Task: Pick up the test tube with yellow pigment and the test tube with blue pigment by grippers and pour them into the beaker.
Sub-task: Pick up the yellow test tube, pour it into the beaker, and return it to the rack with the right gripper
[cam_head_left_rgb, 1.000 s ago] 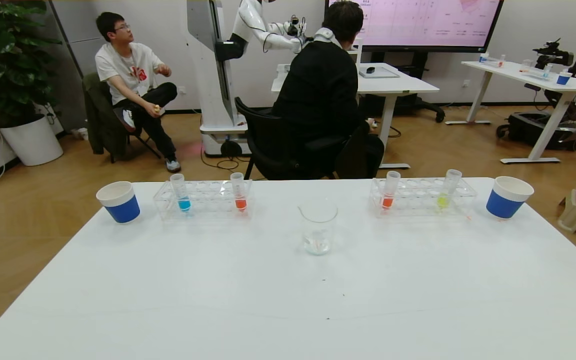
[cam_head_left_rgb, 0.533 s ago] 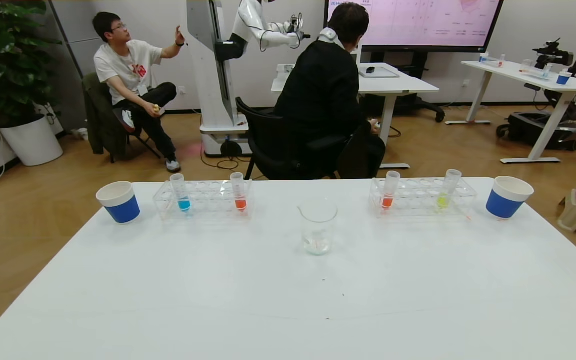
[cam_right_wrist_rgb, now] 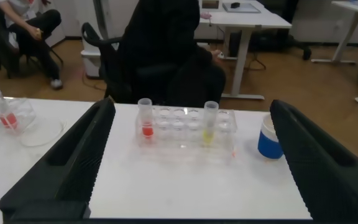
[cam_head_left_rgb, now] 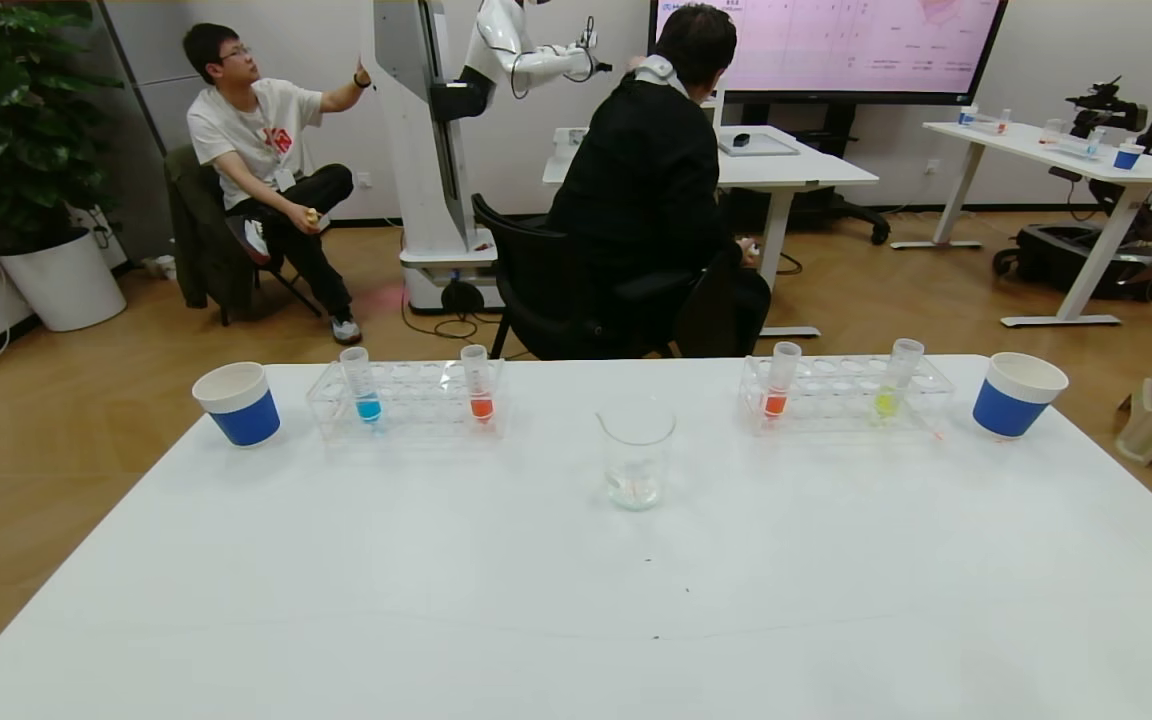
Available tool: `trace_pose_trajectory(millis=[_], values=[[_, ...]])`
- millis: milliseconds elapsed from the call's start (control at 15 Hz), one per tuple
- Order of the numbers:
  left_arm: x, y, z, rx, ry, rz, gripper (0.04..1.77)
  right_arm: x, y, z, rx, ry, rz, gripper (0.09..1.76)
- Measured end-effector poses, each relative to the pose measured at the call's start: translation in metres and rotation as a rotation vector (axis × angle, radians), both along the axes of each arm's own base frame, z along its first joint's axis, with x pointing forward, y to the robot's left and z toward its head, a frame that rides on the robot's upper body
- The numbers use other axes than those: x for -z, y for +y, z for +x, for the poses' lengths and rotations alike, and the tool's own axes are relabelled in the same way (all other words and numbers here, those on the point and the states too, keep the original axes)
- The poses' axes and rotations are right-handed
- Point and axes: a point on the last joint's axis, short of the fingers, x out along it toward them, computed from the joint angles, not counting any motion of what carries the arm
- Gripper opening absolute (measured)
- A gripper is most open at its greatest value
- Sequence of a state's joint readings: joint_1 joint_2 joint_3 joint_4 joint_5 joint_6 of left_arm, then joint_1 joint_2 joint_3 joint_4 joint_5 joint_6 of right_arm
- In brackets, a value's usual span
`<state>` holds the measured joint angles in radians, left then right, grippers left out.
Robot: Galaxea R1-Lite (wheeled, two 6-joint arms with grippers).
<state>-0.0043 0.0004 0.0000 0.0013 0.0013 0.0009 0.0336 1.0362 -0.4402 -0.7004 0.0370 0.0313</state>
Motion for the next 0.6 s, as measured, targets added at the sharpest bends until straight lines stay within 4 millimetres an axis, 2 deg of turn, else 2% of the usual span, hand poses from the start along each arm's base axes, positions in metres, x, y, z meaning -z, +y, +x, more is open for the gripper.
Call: trace_pose_trajectory(millis=[133, 267, 600], values=[[0.000, 0.000, 0.000, 0.000, 0.000, 0.000, 1.74, 0.004, -0.003, 0.042, -0.003, -0.008, -0.002, 1.74], [0.000, 0.000, 0.000, 0.000, 0.000, 0.000, 1.74, 0.019, -0.008, 0.083, 0.003, 0.004, 0.001, 1.74], [0.000, 0.000, 0.000, 0.000, 0.000, 0.000, 1.74, 0.074, -0.025, 0.163, 0.026, 0.045, 0.042, 1.74]])
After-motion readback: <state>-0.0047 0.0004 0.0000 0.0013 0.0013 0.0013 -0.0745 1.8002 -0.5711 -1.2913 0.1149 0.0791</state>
